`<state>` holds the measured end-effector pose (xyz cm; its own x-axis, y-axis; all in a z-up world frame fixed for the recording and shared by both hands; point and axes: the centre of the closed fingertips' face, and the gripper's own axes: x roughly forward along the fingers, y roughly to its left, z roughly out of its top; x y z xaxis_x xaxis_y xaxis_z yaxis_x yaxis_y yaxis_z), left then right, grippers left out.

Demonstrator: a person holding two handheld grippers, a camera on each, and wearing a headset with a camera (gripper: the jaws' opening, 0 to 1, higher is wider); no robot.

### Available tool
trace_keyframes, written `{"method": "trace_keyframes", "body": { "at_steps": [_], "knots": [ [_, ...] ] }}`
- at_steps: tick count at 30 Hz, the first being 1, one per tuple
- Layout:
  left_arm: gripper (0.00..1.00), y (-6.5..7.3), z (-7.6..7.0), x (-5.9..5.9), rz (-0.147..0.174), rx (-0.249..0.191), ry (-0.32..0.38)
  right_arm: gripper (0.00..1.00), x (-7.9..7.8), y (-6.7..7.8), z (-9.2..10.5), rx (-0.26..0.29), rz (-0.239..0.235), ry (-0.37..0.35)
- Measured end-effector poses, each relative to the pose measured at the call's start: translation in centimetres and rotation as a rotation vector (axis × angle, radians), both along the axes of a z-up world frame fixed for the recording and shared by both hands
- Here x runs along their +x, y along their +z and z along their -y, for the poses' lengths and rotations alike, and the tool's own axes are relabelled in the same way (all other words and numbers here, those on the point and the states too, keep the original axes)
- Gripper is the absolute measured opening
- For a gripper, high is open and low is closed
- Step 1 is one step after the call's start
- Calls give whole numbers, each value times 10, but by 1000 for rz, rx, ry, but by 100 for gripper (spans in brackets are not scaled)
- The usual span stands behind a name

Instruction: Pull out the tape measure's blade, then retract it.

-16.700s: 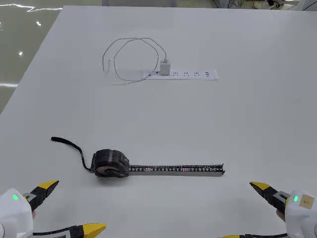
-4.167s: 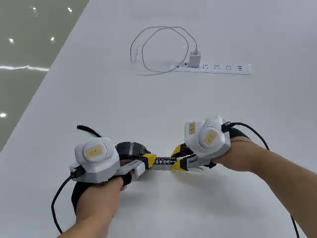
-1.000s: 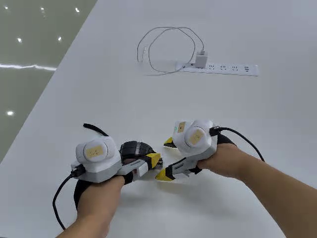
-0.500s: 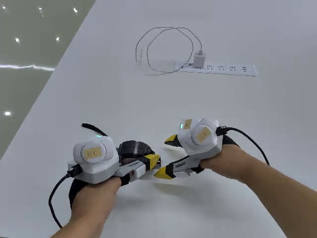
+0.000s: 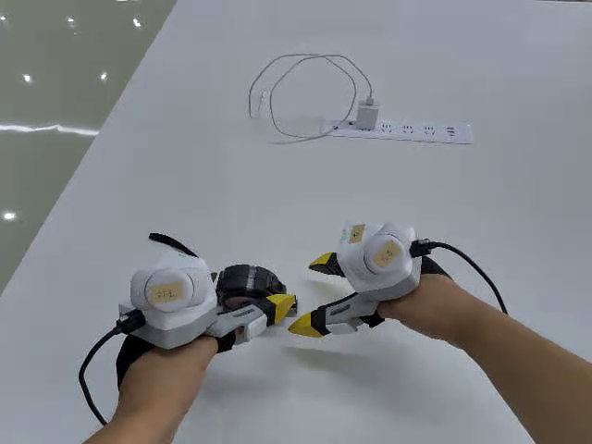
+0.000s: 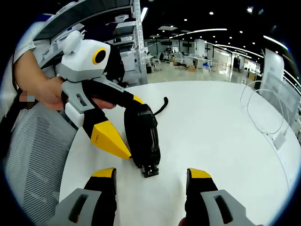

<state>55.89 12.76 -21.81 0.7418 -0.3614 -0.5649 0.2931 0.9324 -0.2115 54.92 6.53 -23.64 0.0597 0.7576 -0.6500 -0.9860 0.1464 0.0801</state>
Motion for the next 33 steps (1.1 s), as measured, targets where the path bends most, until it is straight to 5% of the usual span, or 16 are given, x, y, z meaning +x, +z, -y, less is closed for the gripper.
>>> {"method": "trace_keyframes", "body": {
  "at_steps": [33],
  "knots": [
    [74,7,-8,-24,59,46,-156,70,-16,14,42,74,17,-151]
  ]
}}
